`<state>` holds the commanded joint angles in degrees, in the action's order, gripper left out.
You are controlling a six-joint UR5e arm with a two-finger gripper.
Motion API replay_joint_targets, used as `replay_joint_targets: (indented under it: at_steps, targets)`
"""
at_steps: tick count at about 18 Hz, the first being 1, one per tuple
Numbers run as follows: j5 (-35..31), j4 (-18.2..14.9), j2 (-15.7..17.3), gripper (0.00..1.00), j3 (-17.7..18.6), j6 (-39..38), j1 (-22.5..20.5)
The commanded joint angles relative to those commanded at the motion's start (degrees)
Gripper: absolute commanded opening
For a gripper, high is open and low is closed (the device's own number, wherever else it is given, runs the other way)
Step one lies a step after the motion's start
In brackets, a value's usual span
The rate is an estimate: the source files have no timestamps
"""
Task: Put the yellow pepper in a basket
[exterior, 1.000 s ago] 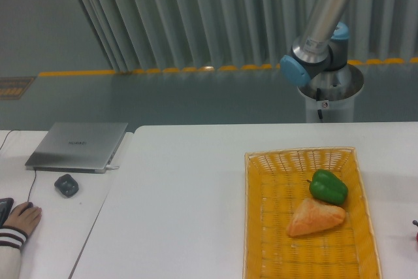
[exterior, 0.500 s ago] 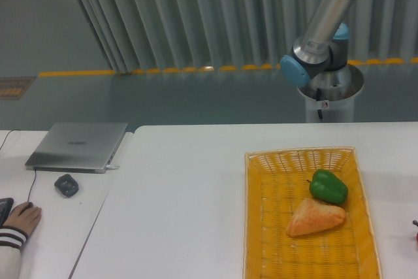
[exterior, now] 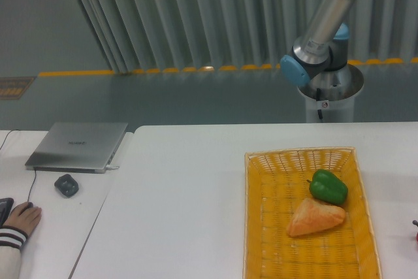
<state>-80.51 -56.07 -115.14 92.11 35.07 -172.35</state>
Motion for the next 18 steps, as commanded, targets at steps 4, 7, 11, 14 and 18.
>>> replay_joint_targets:
  at_steps: [4, 7, 11, 14, 18]
  targets:
    - [0.1, -0.1, 1.1, 0.63, 0.0, -0.2, 1.1]
    - [0.1, -0.3, 3.2, 0.63, 0.1, -1.9, 2.8]
    - [-0.2, -0.7, 8.2, 0.63, 2.5, -4.3, 8.2]
    - [-0.8, -0.9, 11.8, 0.63, 3.3, -9.1, 14.6]
    - [-6.9, -0.8, 12.8, 0.63, 2.4, -17.6, 26.4]
